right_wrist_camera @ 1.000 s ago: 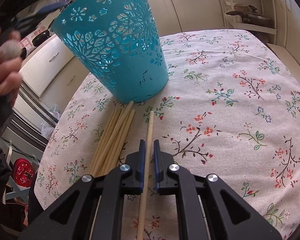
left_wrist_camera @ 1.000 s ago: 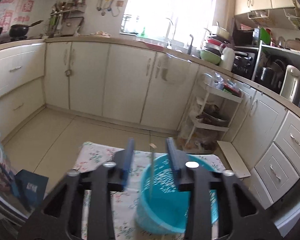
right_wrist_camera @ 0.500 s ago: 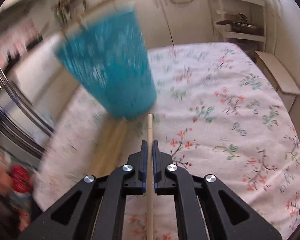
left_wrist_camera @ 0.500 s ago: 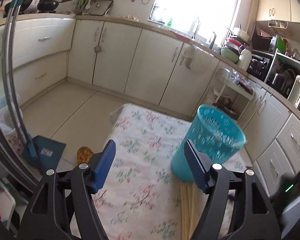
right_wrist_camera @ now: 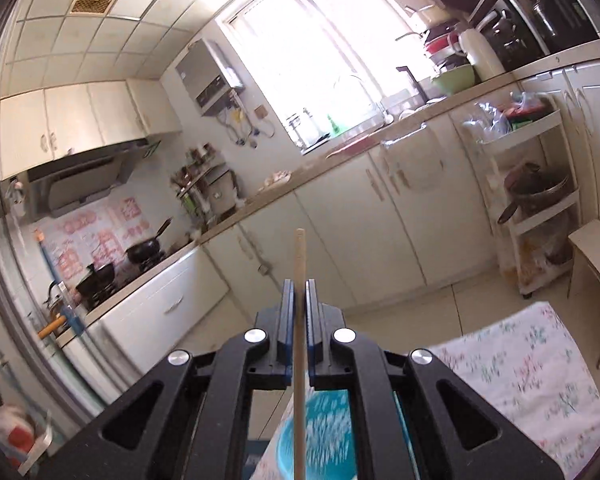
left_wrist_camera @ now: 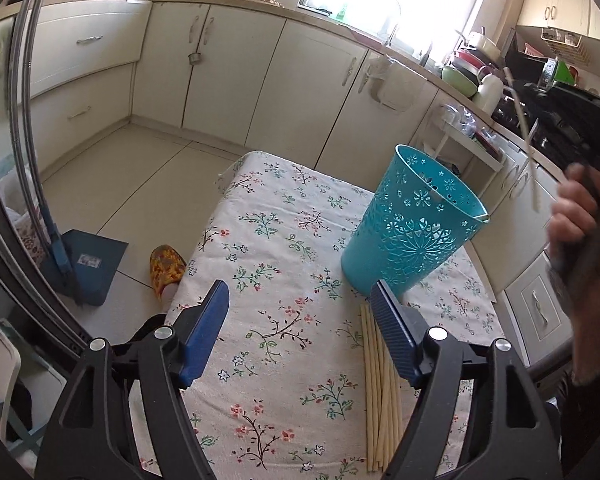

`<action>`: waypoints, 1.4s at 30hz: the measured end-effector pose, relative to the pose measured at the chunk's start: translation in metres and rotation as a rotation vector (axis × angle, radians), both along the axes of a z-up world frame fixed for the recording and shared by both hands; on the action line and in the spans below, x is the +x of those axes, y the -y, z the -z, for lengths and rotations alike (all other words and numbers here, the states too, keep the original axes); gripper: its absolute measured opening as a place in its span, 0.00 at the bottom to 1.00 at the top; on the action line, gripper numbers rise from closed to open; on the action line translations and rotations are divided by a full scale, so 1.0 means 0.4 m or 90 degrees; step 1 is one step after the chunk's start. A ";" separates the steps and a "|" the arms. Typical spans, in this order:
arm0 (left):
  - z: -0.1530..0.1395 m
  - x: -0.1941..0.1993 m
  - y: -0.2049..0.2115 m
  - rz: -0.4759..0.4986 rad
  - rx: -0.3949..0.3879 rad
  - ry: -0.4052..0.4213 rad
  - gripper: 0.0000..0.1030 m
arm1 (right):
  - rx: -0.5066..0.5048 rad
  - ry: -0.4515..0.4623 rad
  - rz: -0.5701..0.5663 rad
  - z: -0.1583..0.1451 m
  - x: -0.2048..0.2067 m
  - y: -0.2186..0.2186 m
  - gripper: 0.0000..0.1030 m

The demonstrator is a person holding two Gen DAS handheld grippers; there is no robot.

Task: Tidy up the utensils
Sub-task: 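Lift the held chopstick over the teal basket and open the right tool, then grasp another chopstick with the right tool while the left tool grasps one too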

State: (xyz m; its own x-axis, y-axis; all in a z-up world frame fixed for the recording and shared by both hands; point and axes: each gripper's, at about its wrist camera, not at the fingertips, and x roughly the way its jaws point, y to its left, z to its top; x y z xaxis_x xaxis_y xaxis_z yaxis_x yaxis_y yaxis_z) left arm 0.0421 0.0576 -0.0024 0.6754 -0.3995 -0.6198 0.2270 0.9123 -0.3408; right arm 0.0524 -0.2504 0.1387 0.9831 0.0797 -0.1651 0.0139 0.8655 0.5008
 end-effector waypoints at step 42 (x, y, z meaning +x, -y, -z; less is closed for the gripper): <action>0.032 -0.033 0.010 0.008 0.026 -0.042 0.74 | -0.082 -0.458 -0.082 0.514 -0.111 -0.165 0.15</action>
State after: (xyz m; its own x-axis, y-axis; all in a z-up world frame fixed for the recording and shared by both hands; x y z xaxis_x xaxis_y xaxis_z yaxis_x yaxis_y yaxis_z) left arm 0.0289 0.0534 -0.0152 0.6277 -0.3810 -0.6788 0.2163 0.9231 -0.3181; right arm 0.0080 -0.1845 -0.0669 0.6123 0.1233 -0.7809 0.1950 0.9337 0.3003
